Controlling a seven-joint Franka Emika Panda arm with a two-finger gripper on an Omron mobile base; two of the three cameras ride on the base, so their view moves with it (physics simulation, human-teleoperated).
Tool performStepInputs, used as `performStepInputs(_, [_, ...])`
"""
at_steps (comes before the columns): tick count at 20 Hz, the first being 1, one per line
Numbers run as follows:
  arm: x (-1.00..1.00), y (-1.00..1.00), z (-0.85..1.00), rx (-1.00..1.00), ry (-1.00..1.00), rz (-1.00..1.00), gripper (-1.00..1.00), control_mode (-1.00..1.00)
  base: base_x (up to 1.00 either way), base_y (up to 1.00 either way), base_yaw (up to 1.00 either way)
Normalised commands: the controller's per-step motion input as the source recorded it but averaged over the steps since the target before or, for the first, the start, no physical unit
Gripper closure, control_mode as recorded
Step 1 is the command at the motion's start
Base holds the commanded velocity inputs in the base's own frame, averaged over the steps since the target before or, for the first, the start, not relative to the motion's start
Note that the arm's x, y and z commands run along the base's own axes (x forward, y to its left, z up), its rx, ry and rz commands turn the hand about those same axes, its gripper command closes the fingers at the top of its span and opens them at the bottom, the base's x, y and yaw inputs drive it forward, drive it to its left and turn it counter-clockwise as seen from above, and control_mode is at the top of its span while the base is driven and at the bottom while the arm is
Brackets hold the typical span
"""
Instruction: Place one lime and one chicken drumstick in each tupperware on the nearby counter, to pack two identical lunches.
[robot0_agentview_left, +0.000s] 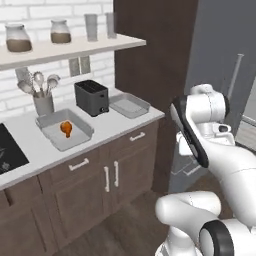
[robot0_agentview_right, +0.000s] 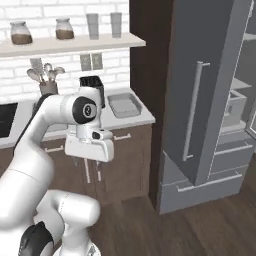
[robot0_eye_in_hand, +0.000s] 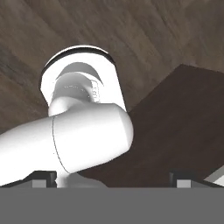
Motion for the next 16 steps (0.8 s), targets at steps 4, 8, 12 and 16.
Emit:
performStepInputs(4, [0.0,0.0,0.0,0.0,0.0,0.0,-1.0,1.0,-0.02,-0.46,-0.73])
performStepInputs(8, [0.0,0.0,0.0,0.0,0.0,0.0,-1.0,1.0,0.65,-0.98,-0.37])
performStepInputs(12, [0.0,0.0,0.0,0.0,0.0,0.0,-1.0,1.0,0.94,-1.0,-0.09])
performStepInputs(16, [0.0,0.0,0.0,0.0,0.0,0.0,-1.0,1.0,0.85,-1.0,0.0])
